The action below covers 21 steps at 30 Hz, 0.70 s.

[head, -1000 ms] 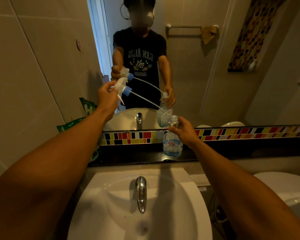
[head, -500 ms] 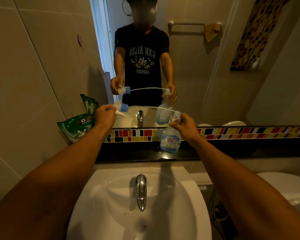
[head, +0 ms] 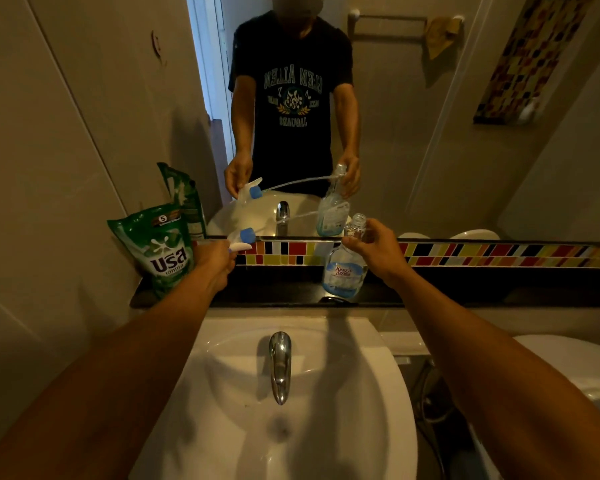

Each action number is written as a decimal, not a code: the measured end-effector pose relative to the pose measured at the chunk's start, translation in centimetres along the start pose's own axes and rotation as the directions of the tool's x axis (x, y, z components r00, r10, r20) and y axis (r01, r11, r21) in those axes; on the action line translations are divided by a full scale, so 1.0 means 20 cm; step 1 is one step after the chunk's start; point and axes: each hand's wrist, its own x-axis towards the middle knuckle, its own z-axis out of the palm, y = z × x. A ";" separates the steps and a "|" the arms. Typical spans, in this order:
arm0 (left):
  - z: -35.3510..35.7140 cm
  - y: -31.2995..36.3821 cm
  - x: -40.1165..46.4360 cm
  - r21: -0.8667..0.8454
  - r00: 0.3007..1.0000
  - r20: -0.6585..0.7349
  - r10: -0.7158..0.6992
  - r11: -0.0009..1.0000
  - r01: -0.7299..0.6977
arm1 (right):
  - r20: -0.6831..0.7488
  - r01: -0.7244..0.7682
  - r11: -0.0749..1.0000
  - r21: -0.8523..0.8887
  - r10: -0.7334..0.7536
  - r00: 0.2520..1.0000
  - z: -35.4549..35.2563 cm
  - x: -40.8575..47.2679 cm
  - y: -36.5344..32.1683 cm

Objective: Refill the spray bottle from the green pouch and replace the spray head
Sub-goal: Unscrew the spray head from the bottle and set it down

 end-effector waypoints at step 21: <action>0.12 -0.51 0.33 0.339 0.997 0.049 0.064 0.938 -0.077 | 0.123 0.108 0.993 -0.049 -0.101 0.987 0.34 0.19 0.08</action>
